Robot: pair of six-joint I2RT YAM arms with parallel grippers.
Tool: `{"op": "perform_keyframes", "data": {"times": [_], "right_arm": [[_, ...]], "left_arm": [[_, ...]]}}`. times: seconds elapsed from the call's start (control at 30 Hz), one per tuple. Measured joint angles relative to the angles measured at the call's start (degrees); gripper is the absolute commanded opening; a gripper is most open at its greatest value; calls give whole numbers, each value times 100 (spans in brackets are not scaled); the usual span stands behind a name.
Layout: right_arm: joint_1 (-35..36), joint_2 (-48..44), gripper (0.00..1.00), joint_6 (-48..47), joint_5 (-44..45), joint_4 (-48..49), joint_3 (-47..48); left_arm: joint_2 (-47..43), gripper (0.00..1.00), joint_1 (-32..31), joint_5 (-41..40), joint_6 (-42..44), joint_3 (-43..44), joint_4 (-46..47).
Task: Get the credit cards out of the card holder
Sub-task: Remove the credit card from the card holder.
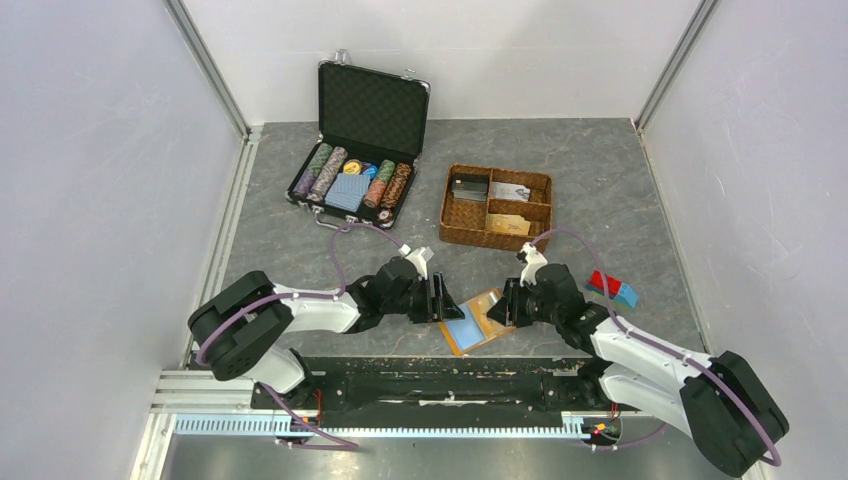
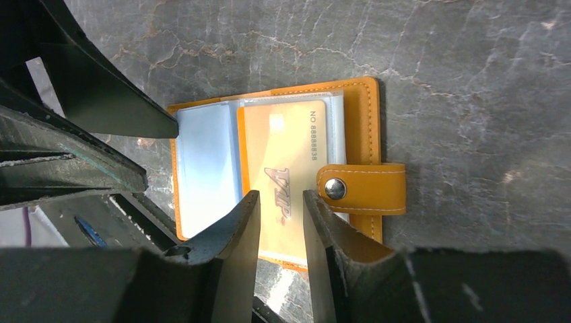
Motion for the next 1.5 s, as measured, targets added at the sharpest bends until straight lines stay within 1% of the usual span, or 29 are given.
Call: {"op": "perform_keyframes", "data": {"times": [0.2,0.5,0.67,0.9,1.1,1.23,1.33,1.5], "right_arm": [[0,-83,33,-254,367,-522,358],[0,83,33,-514,686,-728,428],[0,96,32,-479,640,-481,278],[0,-138,32,-197,485,42,-107],[0,-170,35,-66,428,98,-144],[0,-258,37,-199,555,-350,87],[0,-271,37,-426,815,-776,407],[0,-243,37,-739,1150,-1067,649]], "left_arm": [[-39,64,0,-22,-2,2,-13],[-328,63,-39,-72,-63,68,-13],[-317,62,-92,-151,-74,188,-13],[-267,62,-173,-258,-74,258,-4],[164,61,-227,-251,-74,487,146],[420,60,-245,-249,-76,487,343],[540,60,-249,-247,-76,487,472],[678,59,-249,-251,-76,446,608]]}}
